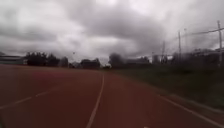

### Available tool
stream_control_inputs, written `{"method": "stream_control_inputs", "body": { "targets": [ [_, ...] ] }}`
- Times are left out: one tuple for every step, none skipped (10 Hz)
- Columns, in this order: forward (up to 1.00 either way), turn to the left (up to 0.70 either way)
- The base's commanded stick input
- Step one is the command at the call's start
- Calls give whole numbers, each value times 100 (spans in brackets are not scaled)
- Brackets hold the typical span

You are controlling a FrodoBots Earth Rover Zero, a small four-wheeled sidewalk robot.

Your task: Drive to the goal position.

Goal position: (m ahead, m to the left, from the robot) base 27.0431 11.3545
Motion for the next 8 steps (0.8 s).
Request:
{"method": "stream_control_inputs", "body": {
  "targets": [
    [70,0],
    [70,0],
    [70,0],
    [70,0],
    [70,0],
    [70,0],
    [70,0],
    [70,0]
  ]
}}
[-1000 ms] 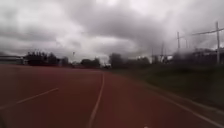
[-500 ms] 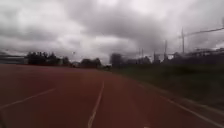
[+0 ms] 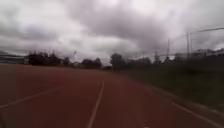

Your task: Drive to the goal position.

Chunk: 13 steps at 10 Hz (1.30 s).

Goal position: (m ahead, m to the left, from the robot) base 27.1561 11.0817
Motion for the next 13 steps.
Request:
{"method": "stream_control_inputs", "body": {
  "targets": [
    [70,0],
    [70,0],
    [70,0],
    [70,0],
    [70,0],
    [70,0],
    [70,0],
    [70,0],
    [70,0],
    [70,0],
    [70,0],
    [70,0],
    [70,0]
  ]
}}
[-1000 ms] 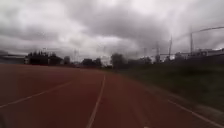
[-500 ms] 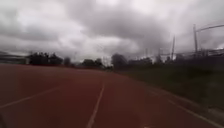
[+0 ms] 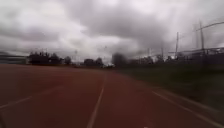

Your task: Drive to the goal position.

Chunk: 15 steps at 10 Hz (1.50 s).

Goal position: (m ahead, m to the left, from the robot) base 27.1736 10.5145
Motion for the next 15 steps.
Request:
{"method": "stream_control_inputs", "body": {
  "targets": [
    [70,0],
    [70,0],
    [70,0],
    [70,0],
    [70,0],
    [70,0],
    [70,0],
    [70,0],
    [70,0],
    [70,0],
    [70,0],
    [70,0],
    [70,0],
    [70,0],
    [70,0]
  ]
}}
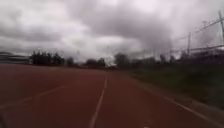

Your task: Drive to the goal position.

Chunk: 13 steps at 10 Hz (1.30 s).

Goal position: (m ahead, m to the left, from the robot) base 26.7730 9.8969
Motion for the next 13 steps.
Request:
{"method": "stream_control_inputs", "body": {
  "targets": [
    [70,0],
    [70,0],
    [70,0],
    [70,0],
    [70,0],
    [70,0],
    [70,0],
    [70,0],
    [70,0],
    [70,0],
    [70,0],
    [70,0],
    [70,0]
  ]
}}
